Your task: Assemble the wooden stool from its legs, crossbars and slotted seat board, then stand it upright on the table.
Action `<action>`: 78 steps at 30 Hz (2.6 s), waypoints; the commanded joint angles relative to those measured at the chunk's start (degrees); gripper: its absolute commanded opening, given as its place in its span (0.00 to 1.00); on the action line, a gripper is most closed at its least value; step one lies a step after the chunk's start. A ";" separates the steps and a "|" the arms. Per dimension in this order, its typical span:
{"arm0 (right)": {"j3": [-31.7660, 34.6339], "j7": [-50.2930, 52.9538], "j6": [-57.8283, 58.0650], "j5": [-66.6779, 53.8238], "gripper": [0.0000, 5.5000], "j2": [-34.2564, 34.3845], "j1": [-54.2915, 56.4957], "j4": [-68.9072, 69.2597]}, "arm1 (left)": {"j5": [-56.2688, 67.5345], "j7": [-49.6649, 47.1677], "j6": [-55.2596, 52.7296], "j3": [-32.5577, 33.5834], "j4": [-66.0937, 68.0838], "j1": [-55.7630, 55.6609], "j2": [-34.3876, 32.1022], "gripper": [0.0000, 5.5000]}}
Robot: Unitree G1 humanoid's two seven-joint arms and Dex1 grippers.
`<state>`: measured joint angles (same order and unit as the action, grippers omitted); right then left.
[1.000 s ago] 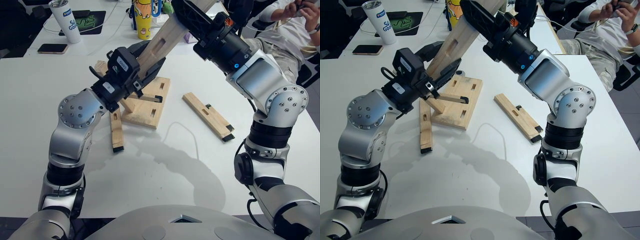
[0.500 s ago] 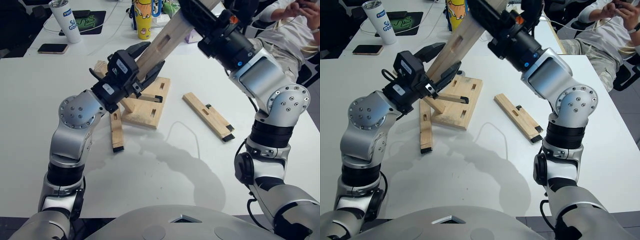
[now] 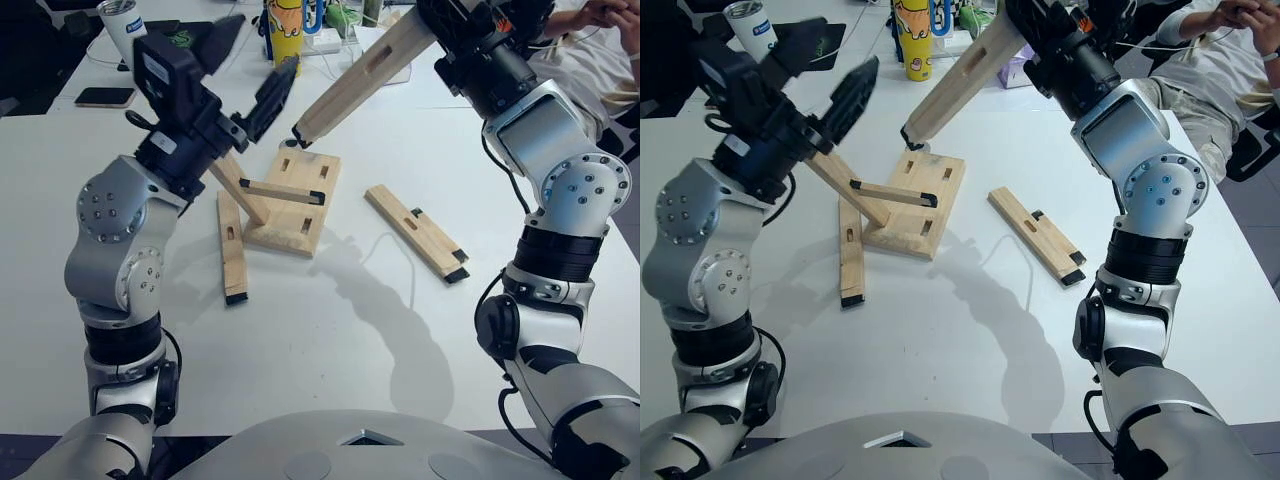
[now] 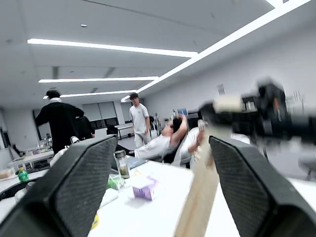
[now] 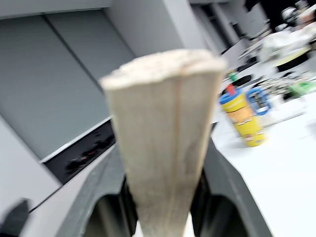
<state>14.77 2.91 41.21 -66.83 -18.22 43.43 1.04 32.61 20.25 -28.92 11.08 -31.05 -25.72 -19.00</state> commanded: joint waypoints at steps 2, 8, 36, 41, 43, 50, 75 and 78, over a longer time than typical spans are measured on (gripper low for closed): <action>0.85 1.84 -4.76 10.32 0.19 -0.17 0.18 -5.34 | 13.92 -10.69 -4.60 13.62 1.33 -4.44 0.58 0.63; 1.59 1.48 -7.85 17.87 0.19 0.44 -0.05 -6.93 | 25.29 -12.94 -8.76 22.94 10.00 -3.57 -4.54 0.63; 3.80 -0.16 -5.86 23.40 0.19 3.81 -1.03 -4.97 | 28.88 -22.81 -23.53 8.54 3.88 10.23 -9.62 0.63; 3.97 0.00 -5.59 23.82 0.19 4.29 -1.25 -4.15 | 23.81 -22.15 -23.40 5.17 3.90 11.69 -10.03 0.63; 3.79 0.00 -5.54 24.06 0.19 4.55 -1.47 -3.72 | 22.47 -21.81 -23.17 4.07 3.60 12.02 -9.39 0.63; 3.30 0.22 -5.48 24.64 0.19 5.68 -2.39 -2.37 | 20.11 -22.82 -21.92 1.84 2.93 9.37 -5.75 0.49; 3.20 -0.76 -5.74 26.77 0.19 6.70 -1.97 -2.16 | 2.89 -29.80 -13.69 0.16 12.70 0.97 4.89 0.19; 2.88 -0.88 -5.63 26.95 0.19 6.90 -1.76 -1.95 | -2.00 -31.17 -10.09 -1.36 14.57 -1.05 6.22 0.19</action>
<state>17.70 2.29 35.33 -40.49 -11.48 41.00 -1.07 36.21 -8.01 -42.09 10.39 -18.40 -24.51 -13.26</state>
